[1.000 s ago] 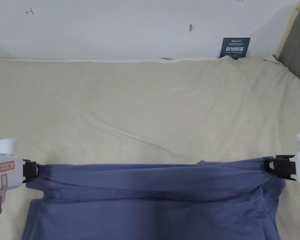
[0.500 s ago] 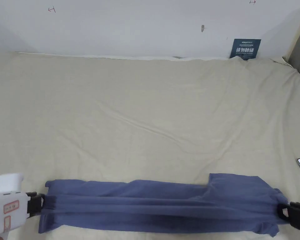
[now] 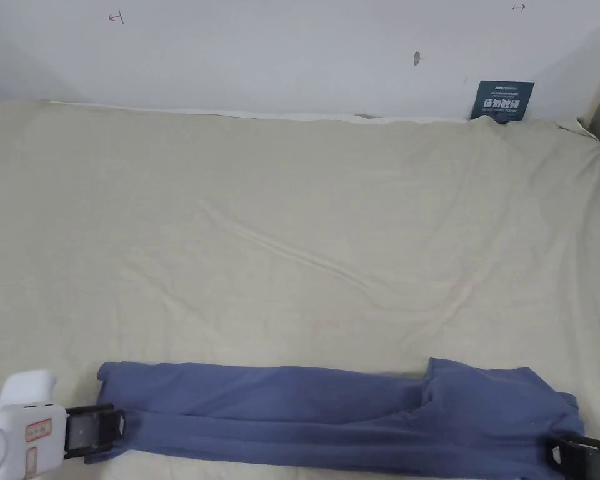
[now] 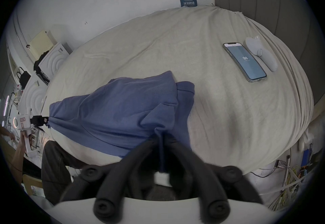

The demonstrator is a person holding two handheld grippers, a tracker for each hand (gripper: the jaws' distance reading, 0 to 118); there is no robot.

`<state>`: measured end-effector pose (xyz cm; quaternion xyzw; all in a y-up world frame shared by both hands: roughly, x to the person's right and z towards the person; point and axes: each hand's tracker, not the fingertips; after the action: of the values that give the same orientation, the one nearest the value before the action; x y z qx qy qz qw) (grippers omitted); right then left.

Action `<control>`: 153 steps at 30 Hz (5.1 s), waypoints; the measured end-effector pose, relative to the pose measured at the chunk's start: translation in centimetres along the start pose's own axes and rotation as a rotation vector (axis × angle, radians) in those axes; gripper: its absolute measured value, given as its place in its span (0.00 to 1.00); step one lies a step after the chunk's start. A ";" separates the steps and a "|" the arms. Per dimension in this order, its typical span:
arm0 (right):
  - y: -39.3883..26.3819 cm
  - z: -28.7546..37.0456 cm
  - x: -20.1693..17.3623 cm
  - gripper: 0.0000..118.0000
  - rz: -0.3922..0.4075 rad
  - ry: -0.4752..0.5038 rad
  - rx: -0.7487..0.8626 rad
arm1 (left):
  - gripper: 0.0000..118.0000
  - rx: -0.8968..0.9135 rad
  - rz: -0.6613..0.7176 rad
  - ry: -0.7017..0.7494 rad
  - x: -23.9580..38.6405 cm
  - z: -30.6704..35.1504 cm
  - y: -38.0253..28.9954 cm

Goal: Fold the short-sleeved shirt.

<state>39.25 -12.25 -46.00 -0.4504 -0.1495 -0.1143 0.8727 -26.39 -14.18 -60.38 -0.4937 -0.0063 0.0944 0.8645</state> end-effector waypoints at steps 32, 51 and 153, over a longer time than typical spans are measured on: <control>1.7 5.1 -9.5 0.00 0.142 0.217 0.090 | 0.98 -0.181 0.106 -0.583 -3.9 -3.8 6.1; 1.4 4.4 -10.0 0.00 0.129 0.220 0.079 | 0.05 -0.283 0.219 -0.774 -3.4 -8.8 6.6; -2.4 6.6 -16.6 0.00 0.241 0.433 0.075 | 0.99 -0.299 0.005 -0.645 0.9 -6.5 6.6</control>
<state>21.94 -7.07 -46.61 -0.3973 0.0913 -0.0977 0.9079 -25.83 -16.27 -69.42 -0.5596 -0.2918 0.2455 0.7358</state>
